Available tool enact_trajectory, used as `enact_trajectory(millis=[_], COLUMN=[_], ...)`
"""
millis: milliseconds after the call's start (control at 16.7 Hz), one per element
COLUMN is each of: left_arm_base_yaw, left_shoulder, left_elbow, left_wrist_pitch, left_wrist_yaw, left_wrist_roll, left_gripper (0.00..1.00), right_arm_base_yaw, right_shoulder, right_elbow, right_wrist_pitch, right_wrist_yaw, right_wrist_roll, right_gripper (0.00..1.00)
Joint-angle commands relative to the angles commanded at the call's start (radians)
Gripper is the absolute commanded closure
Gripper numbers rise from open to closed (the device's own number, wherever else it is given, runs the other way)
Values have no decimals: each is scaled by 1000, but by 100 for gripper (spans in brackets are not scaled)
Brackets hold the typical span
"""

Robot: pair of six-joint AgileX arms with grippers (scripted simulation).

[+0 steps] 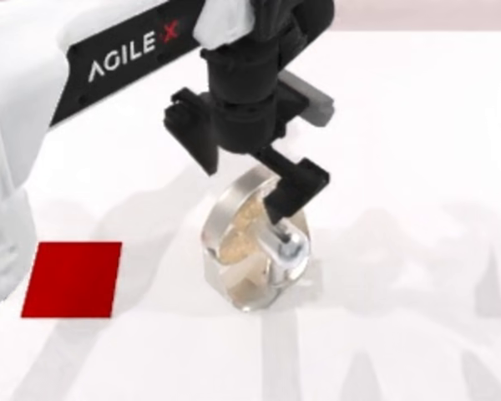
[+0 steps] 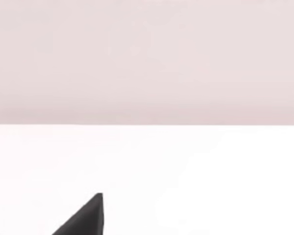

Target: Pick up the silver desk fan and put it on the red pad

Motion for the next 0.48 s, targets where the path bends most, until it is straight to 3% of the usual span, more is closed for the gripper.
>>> enact_trajectory(millis=[120, 480], left_arm_base_yaw=[0, 0], left_shoulder=[0, 0], left_elbow=[0, 0], left_wrist_pitch=[0, 0], left_wrist_yaw=[0, 0], left_wrist_roll=[0, 0], left_gripper=[0, 45], right_arm_base_yaw=[0, 0], right_shoulder=[0, 0], right_elbow=[0, 0], right_wrist_pitch=[0, 0], right_wrist_yaw=[0, 0], right_wrist_roll=[0, 0], right_gripper=[0, 0])
